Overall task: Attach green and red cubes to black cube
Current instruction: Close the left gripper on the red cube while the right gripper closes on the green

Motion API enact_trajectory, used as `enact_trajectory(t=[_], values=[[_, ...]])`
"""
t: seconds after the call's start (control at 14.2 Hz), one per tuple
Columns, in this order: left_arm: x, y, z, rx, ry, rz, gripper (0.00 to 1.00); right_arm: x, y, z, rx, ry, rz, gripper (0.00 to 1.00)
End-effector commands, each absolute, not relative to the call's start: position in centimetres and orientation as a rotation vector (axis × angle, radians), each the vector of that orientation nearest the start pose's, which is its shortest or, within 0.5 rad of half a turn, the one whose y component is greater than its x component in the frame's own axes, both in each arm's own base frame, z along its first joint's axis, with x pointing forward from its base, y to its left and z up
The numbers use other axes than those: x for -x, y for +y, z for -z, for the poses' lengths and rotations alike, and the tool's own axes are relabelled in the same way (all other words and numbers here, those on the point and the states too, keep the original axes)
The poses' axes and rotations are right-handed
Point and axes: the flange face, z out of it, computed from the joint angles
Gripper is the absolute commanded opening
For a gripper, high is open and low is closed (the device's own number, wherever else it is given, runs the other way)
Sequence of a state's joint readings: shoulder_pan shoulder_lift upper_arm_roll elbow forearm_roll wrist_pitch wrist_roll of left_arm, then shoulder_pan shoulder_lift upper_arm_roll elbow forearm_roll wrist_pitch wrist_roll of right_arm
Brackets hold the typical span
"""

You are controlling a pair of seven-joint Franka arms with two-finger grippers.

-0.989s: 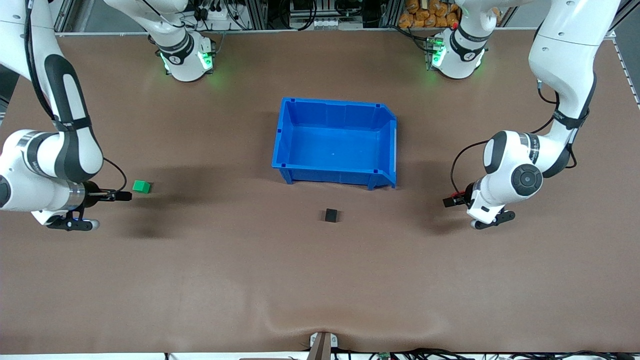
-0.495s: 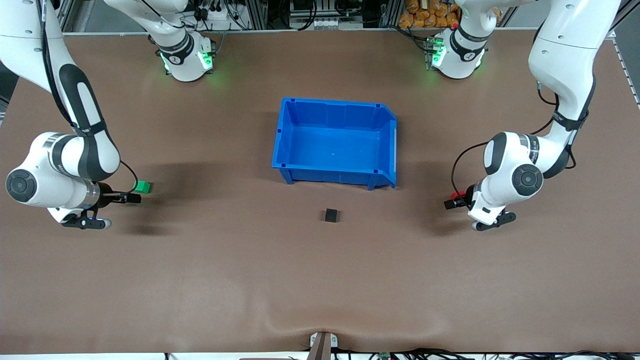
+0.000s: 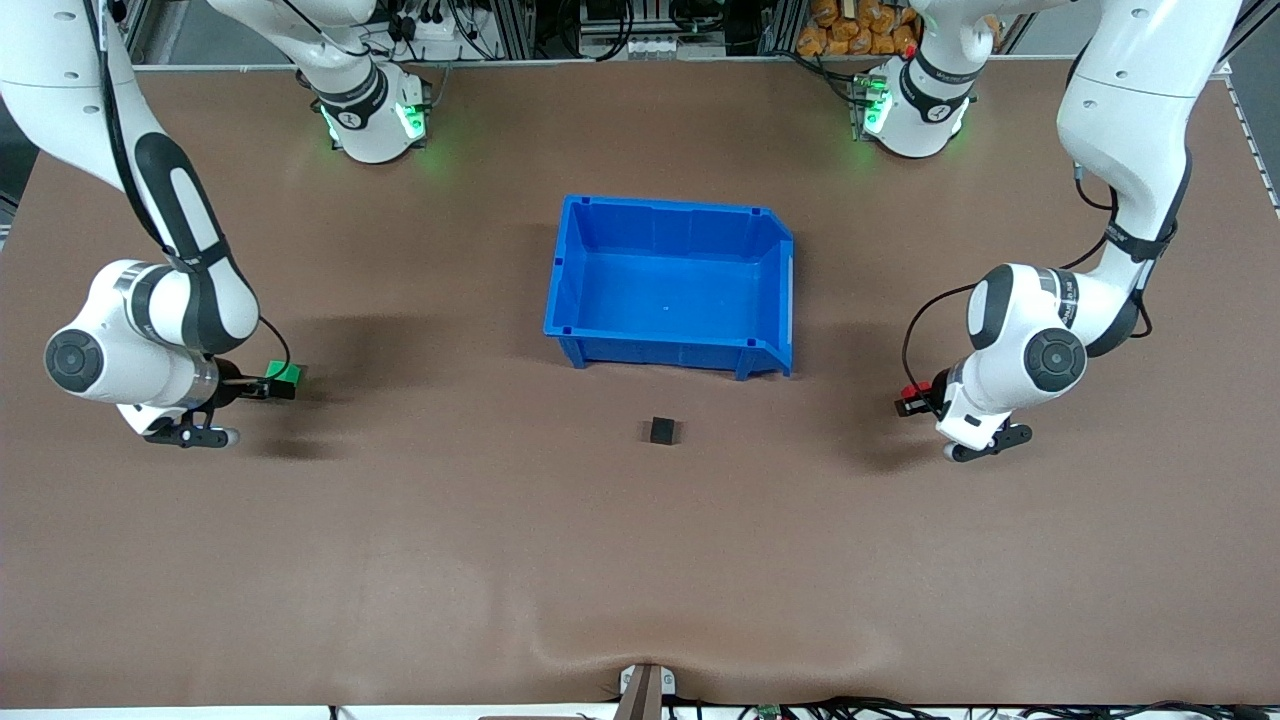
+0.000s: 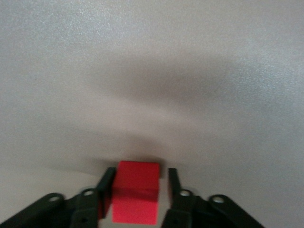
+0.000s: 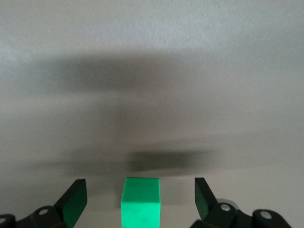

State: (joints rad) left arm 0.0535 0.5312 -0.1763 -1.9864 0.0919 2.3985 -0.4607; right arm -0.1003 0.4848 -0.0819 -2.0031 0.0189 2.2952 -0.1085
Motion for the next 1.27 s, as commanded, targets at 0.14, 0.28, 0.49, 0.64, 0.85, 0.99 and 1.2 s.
enact_trajectory(t=[0.14,0.28,0.49,0.64,0.85,0.99,1.2], values=[[-59.7,-7.0,-19.0,3.097,-0.467,-0.148,0.02,-56.6,-10.7,-18.8,3.106,0.154,-0.303,0.86],[-60.0,-6.9,-19.4,3.082,-0.558,-0.133,0.0,-56.6,-10.7,-18.7,3.105,0.154,-0.308,0.74],[-61.6,-7.9,-21.3,3.026,-0.848,-0.068,0.0,-56.5,-10.7,-18.2,3.105,0.154,-0.315,0.7],[-63.0,-8.4,-22.9,2.988,-1.027,-0.02,0.0,-56.5,-10.8,-18.0,3.105,0.157,-0.315,0.67],[-64.7,-9.5,-25.3,2.93,-1.273,0.046,0.0,-56.5,-10.8,-18.0,3.105,0.159,-0.313,0.36],[-65.8,-11.0,-27.0,2.876,-1.412,0.062,0.0,-56.5,-10.8,-18.0,3.105,0.161,-0.313,0.21],[-67.2,-15.7,-28.5,2.777,-1.618,0.048,0.0,-56.7,-11.1,-18.2,3.104,0.194,-0.308,0.0]])
